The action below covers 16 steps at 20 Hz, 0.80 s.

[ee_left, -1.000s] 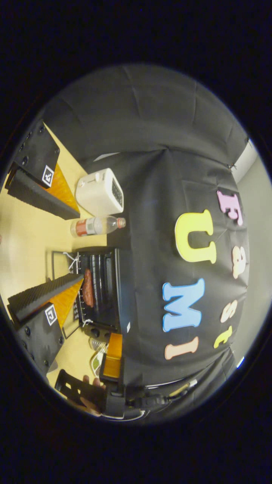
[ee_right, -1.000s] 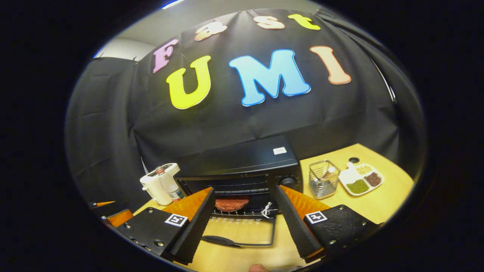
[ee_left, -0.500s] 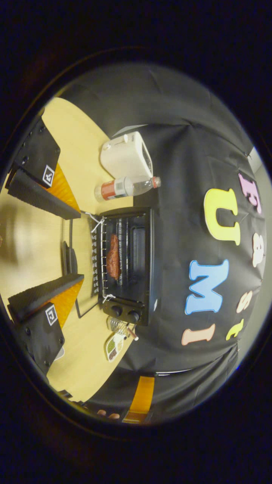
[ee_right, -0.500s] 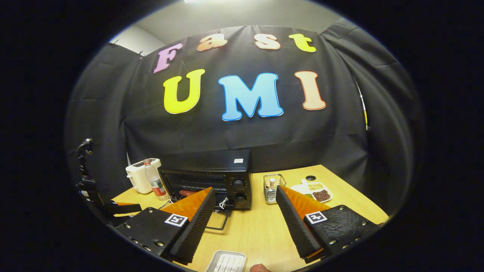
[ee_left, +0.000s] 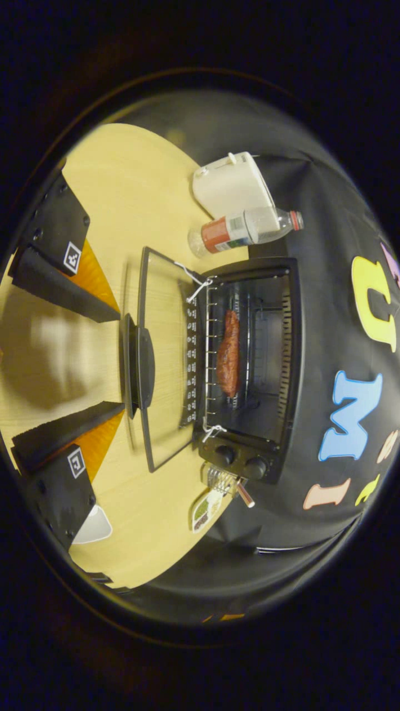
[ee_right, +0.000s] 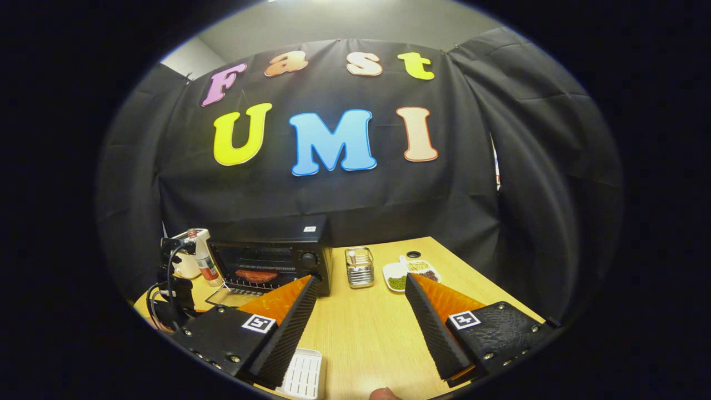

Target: Open the electric oven with the left hand, put the food in, and close the electric oven.

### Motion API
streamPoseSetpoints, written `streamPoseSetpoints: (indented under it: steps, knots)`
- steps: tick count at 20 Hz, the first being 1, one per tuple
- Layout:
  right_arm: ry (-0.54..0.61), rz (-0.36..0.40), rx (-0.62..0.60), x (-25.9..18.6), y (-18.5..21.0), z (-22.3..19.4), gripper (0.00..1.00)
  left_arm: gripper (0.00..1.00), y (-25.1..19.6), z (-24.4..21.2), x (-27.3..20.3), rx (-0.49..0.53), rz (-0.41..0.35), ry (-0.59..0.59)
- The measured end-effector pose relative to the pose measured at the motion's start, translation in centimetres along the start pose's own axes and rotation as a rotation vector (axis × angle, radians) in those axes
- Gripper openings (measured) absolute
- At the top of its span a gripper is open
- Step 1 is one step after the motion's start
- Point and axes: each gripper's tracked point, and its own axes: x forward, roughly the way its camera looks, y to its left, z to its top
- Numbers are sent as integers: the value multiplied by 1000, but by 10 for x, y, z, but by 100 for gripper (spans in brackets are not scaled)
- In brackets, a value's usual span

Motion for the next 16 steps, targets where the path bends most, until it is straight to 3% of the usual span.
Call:
streamPoseSetpoints:
  steps: [8,16]
  knots:
    - [11,-74,-6,-14,-24,1,98,98,-1,-7,32,38,13,52]
    - [9,-59,-29,-15,-18,2,98,97,-1,4,23,29,36,11]
